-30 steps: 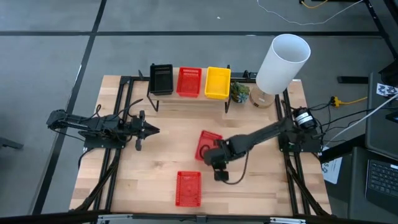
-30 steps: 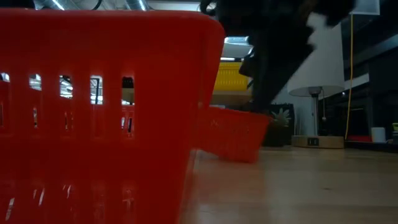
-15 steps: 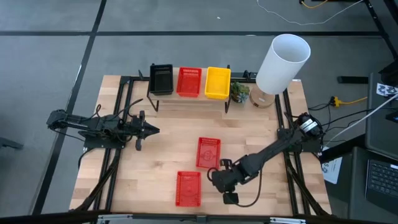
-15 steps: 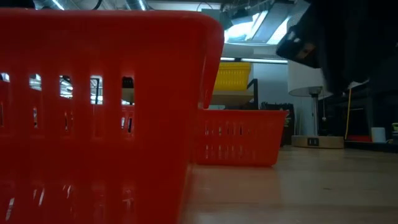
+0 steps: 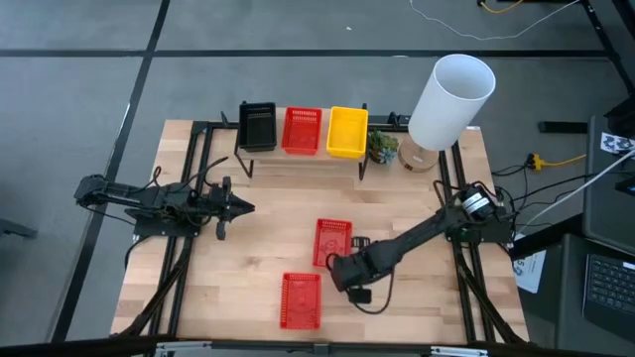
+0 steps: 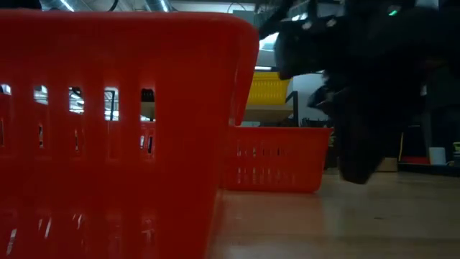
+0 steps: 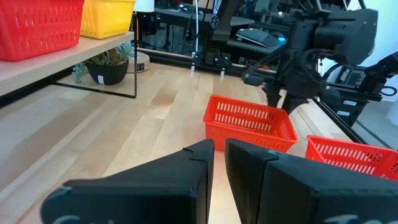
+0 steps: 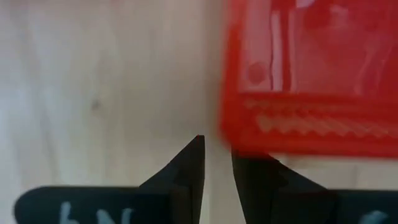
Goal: Stack baskets on shelf by color
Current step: Stack the right red bin on the other red bin on the shelf
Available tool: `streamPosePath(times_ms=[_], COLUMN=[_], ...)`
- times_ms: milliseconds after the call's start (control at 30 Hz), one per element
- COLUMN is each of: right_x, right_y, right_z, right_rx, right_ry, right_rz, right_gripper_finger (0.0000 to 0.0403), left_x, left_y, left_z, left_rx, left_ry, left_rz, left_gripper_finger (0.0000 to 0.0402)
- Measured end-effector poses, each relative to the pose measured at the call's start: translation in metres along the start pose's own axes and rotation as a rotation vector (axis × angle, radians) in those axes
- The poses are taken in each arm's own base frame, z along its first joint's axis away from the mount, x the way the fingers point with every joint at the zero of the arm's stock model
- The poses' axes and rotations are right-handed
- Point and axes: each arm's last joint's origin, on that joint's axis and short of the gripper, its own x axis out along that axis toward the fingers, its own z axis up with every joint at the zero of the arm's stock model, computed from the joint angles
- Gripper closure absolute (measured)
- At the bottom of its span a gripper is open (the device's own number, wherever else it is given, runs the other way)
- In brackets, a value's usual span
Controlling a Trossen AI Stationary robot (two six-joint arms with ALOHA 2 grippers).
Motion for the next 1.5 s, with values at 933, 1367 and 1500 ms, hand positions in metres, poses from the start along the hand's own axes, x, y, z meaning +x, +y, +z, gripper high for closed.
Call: streamPosePath(times_ms=[933,1367,1500], right_x=[-0.03,0.003,0.002], right_y=[-0.017,-0.006,-0.023], right_z=[0.008,0.031,0.041], right_rx=[-0.031,-0.113,-0.078], right_ry=[-0.114,-0.222,-0.296], right_rz=[-0.058,0.095,-0.042], right_gripper_finger=[0.0323,0.0323,0.0323], left_x=[0.001,0.024,0.028], left_y=[-0.02,-0.048,-0.057], left_z=[0.025,0.041,0.04], left_rx=[-0.098,-0.213,-0.254], left_ry=[0.042,0.09,0.096], left_rz=[-0.222,-0.309,-0.366], left_gripper_finger=[0.0388,0.0401,0.04])
